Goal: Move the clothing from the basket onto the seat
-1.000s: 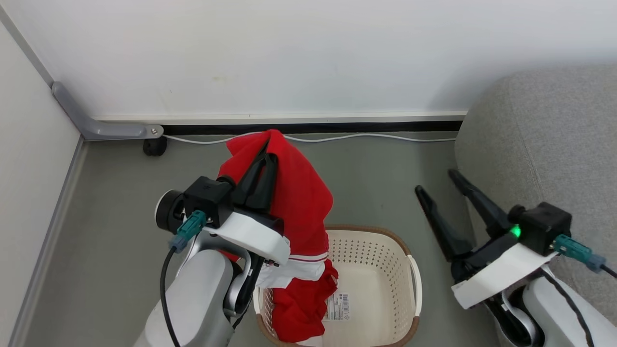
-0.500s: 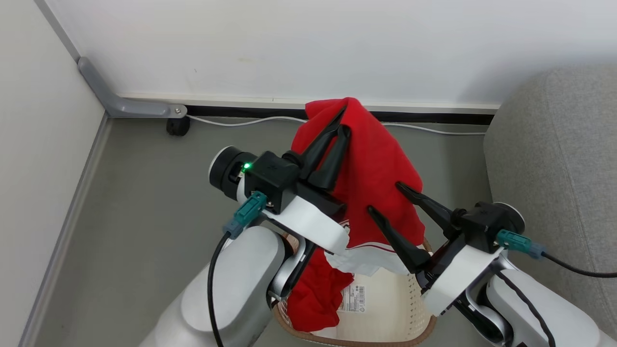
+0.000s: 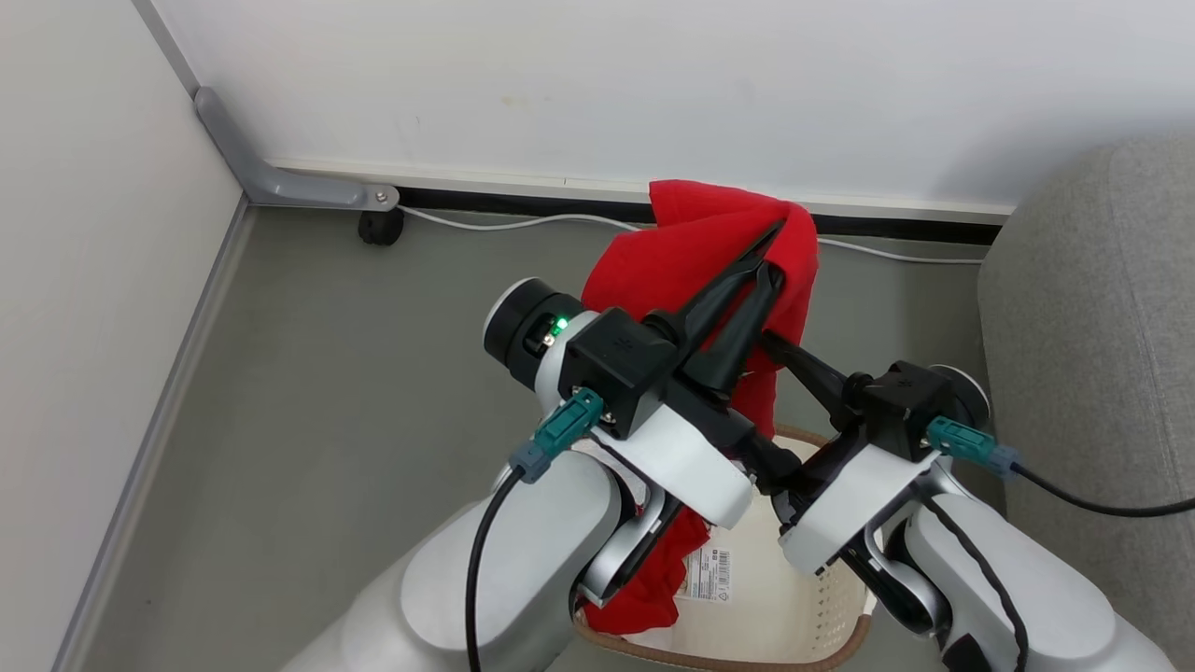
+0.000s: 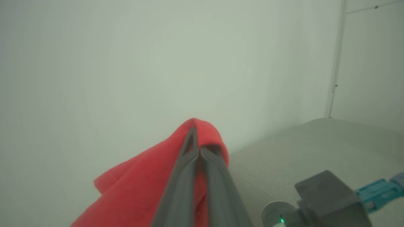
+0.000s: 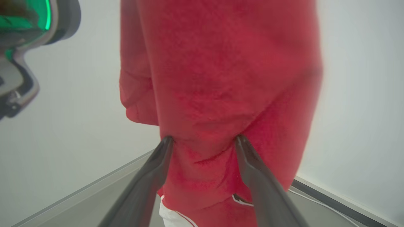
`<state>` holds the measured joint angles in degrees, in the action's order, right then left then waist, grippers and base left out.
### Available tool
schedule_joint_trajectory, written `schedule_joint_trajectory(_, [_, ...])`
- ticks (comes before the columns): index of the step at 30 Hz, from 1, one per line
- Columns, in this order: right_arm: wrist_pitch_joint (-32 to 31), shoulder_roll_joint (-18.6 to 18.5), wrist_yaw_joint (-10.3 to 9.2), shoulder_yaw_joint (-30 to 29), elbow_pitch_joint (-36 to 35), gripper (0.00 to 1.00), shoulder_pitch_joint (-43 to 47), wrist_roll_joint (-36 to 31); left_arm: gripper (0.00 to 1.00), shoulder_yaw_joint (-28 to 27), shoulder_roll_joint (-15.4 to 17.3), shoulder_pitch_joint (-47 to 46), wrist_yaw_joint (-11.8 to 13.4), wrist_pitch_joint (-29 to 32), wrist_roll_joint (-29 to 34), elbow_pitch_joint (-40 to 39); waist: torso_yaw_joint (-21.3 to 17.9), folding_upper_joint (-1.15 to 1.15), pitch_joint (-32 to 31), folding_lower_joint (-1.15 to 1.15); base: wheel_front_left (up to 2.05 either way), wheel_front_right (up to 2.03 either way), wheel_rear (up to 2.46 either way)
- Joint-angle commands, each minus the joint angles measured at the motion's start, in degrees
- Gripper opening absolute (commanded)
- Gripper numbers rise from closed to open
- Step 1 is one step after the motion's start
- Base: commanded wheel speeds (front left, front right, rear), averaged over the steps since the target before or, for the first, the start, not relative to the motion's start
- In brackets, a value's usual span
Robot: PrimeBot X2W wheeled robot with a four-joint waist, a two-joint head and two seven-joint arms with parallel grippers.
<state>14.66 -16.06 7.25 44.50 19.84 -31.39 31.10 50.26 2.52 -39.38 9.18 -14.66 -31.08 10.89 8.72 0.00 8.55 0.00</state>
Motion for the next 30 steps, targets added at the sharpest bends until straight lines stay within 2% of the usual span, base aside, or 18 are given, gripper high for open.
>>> schedule_joint_trajectory(1, [0.3, 0.5, 0.24, -0.2, -0.8, 1.00, -0.8, -0.5, 0.00, -1.5, 0.4, -3.1, 0.6, -0.3, -0.3, -1.7, 0.1, 0.00, 0.1, 0.00, 0.00, 0.00, 0.00])
schedule_joint_trajectory(7, [0.3, 2.2, 0.24, -1.2, 0.8, 1.00, -1.3, -0.7, 0.00, 0.6, 0.4, -3.4, 1.4, -0.3, -1.9, -2.5, 0.9, 0.00, 0.7, 0.00, 0.00, 0.00, 0.00])
schedule_joint_trajectory(8, [0.3, 2.4, 0.24, -1.6, 1.1, 0.85, -1.4, -0.6, 0.00, 0.8, 0.4, -3.4, 1.5, -0.3, -2.1, -2.7, 1.0, 0.00, 0.8, 0.00, 0.00, 0.00, 0.00])
schedule_joint_trajectory(9, [0.3, 2.6, 0.24, -1.9, 1.4, 0.47, -1.5, -0.4, 0.00, 1.1, 0.4, -3.4, 1.6, -0.3, -2.2, -2.8, 1.1, 0.00, 0.9, 0.00, 0.00, 0.00, 0.00])
schedule_joint_trajectory(10, [0.3, 2.8, 0.24, -2.3, 1.6, 0.14, -1.6, -0.3, 0.00, 1.3, 0.4, -3.4, 1.6, -0.3, -2.4, -3.0, 1.1, 0.00, 1.0, 0.00, 0.00, 0.00, 0.00])
schedule_joint_trajectory(11, [0.3, 2.9, 0.24, -2.7, 1.8, 0.00, -1.7, -0.2, 0.00, 1.4, 0.4, -3.4, 1.7, -0.3, -2.5, -3.1, 1.2, 0.00, 1.1, 0.00, 0.00, 0.00, 0.00])
schedule_joint_trajectory(17, [0.3, 2.3, 0.24, -3.7, 0.8, 0.00, -1.6, 0.4, 0.00, 0.6, 0.4, -2.5, 2.0, -0.3, -2.2, -1.8, 1.1, 0.00, 1.6, 0.00, 0.00, 0.00, 0.00])
schedule_joint_trajectory(22, [0.3, 0.7, 0.24, -6.9, -2.4, 0.00, 0.1, 1.1, 0.00, -1.3, 0.4, -0.5, 1.4, -0.3, -0.9, -0.1, -0.1, 0.00, 2.1, 0.00, 0.00, 0.00, 0.00])
schedule_joint_trajectory(23, [0.3, 0.3, 0.24, -7.5, -3.0, 0.00, 0.6, 1.2, 0.10, -1.9, 0.4, 0.2, 1.2, -0.3, -0.9, 0.0, -0.4, 0.00, 2.2, 0.00, 0.00, 0.00, 0.00])
schedule_joint_trajectory(24, [0.3, 0.0, 0.24, -8.0, -3.7, 0.00, 1.0, 1.2, 0.61, -2.4, 0.4, 0.8, 1.0, -0.3, -0.5, 0.3, -0.6, 0.00, 2.3, 0.00, 0.00, 0.00, 0.00])
schedule_joint_trajectory(25, [0.3, -0.4, 0.24, -8.4, -4.4, 0.00, 1.3, 1.1, 1.00, -2.8, 0.4, 1.3, 0.5, -0.3, -0.2, 0.6, -0.9, 0.00, 2.3, 0.00, 0.00, 0.00, 0.00])
schedule_joint_trajectory(30, [0.3, -1.5, 0.24, -11.2, -7.2, 0.00, 2.4, 1.3, 1.00, -6.2, 0.4, 4.6, -1.4, -0.3, 1.4, 1.9, -2.2, 0.00, 2.3, 0.00, 0.00, 0.00, 0.00])
